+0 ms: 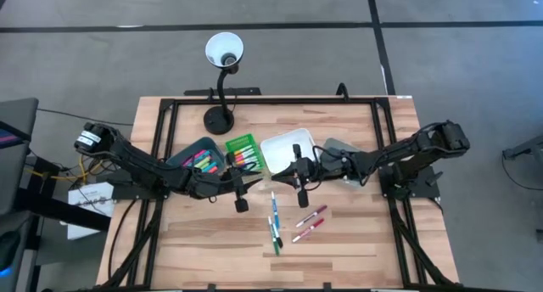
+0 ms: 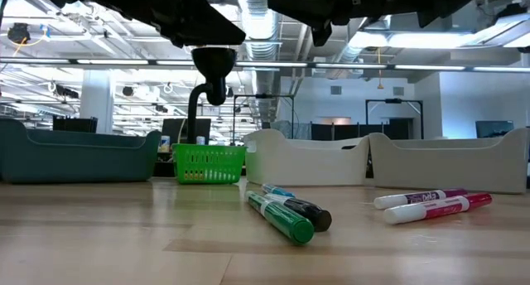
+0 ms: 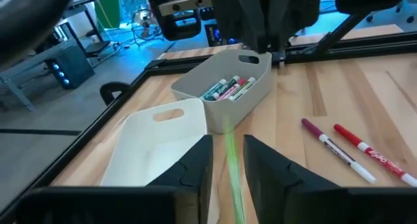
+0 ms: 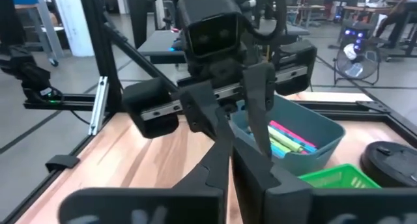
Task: Pick & Place Markers
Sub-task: Put the light green marker pen into the white bin
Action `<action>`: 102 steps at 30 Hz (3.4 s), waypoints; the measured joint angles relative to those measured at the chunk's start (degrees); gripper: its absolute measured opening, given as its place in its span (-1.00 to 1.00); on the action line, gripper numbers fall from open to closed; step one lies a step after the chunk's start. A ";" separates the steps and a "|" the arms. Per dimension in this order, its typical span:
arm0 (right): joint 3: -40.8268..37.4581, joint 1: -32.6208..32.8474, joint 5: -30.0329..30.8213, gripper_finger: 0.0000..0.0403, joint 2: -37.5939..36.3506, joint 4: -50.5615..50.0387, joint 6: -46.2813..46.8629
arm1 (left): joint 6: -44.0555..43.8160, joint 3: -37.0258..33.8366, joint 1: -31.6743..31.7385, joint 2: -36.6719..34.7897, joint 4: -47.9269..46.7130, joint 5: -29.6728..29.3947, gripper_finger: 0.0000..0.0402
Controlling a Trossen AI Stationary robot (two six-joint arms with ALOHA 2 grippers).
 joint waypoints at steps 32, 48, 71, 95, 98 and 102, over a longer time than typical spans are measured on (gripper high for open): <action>29.73 -0.48 0.71 -0.33 25.80 -49.75 -3.37 | 3.84 0.04 0.42 -7.87 2.88 -1.48 -0.52; 44.24 -3.16 0.45 -0.33 39.63 -62.63 -3.48 | 2.91 0.28 -1.14 -12.47 -4.07 -4.90 -0.53; 43.90 -3.03 0.81 -0.41 30.74 -71.02 11.10 | 2.98 0.20 -1.43 -12.90 -2.55 -2.29 -0.53; 43.98 -1.25 5.18 -0.41 37.67 -69.99 40.05 | 2.61 -0.04 -1.78 -12.72 -3.09 -2.60 -0.53; 44.20 -1.25 5.81 -0.41 38.69 -69.45 40.07 | 2.60 -0.04 -1.78 -12.72 -3.09 -2.56 -0.53; 44.19 -1.22 6.59 -0.41 39.07 -70.34 39.58 | 2.41 -0.07 -1.78 -12.72 -3.04 -1.82 -0.53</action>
